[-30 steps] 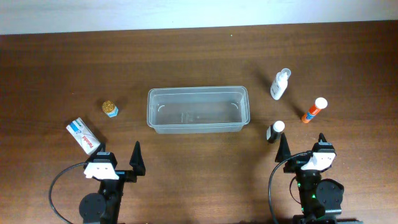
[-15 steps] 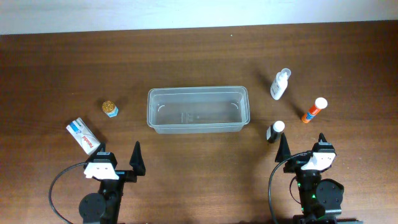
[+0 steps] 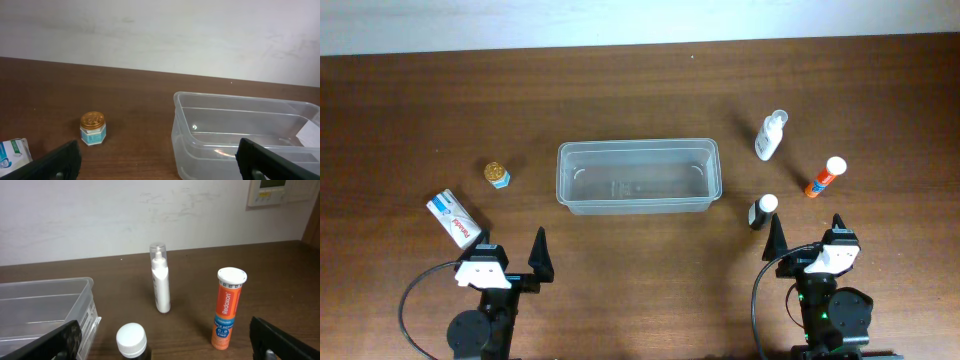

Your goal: Pack container

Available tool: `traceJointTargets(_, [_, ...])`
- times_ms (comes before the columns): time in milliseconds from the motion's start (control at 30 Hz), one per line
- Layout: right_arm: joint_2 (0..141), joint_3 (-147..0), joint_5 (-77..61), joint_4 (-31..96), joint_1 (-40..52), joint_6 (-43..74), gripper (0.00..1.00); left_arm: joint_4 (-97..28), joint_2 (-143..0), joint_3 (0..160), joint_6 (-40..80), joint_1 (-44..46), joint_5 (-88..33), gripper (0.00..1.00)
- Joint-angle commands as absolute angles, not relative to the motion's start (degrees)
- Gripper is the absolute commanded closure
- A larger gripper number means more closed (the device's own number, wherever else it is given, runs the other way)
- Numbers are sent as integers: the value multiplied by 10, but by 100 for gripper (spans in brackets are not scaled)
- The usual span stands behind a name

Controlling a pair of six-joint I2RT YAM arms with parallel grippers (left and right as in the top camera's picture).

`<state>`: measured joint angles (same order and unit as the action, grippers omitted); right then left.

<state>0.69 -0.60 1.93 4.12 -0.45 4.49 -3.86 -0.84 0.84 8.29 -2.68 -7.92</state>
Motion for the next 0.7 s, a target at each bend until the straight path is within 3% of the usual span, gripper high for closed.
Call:
traceJointTargets(0, [2, -3, 22, 45, -8, 45, 2, -39, -3, 5, 72, -29, -72, 1])
traceJointTargets(667, [2, -3, 7, 14, -8, 54, 2, -39, -3, 5, 72, -29, -72, 1])
